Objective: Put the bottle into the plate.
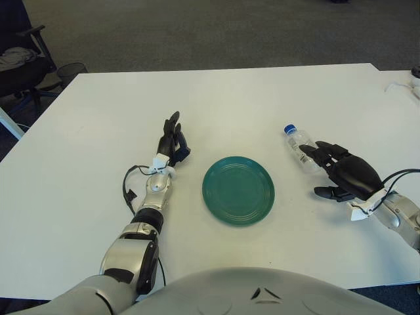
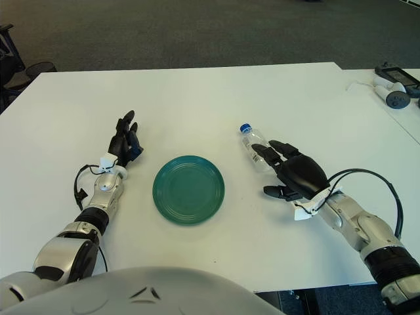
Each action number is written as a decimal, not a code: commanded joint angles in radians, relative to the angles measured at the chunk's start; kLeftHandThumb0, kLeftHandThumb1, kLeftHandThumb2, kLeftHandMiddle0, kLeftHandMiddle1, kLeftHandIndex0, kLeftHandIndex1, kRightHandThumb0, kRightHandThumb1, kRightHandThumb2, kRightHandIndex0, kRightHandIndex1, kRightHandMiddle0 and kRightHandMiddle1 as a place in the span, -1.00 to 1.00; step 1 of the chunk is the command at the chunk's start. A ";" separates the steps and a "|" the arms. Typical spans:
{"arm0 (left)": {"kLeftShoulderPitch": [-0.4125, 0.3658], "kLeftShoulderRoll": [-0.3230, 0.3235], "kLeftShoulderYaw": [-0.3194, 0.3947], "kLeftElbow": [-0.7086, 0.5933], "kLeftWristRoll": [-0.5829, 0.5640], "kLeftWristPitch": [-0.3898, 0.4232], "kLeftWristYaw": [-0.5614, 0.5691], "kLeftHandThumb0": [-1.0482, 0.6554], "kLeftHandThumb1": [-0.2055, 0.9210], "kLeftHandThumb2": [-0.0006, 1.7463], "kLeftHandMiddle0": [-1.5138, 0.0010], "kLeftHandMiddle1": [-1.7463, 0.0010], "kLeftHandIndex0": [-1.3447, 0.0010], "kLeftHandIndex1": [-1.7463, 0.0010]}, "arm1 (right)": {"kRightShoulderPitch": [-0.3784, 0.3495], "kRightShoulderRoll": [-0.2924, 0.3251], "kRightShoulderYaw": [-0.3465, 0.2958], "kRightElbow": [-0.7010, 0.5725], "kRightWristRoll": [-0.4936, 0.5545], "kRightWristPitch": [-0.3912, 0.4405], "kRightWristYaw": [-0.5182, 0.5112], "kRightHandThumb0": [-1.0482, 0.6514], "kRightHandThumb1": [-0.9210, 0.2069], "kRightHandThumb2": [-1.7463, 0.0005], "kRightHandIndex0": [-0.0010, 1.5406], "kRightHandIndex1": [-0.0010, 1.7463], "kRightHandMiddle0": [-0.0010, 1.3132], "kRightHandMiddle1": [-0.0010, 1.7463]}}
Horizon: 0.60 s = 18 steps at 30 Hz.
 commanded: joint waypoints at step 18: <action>0.099 -0.005 -0.008 0.069 0.022 0.000 0.005 -0.78 1.00 0.21 0.68 0.99 1.00 0.47 | 0.025 0.070 -0.321 -0.304 0.151 -0.016 0.022 -0.78 -1.00 0.20 -0.62 -0.45 -1.00 0.04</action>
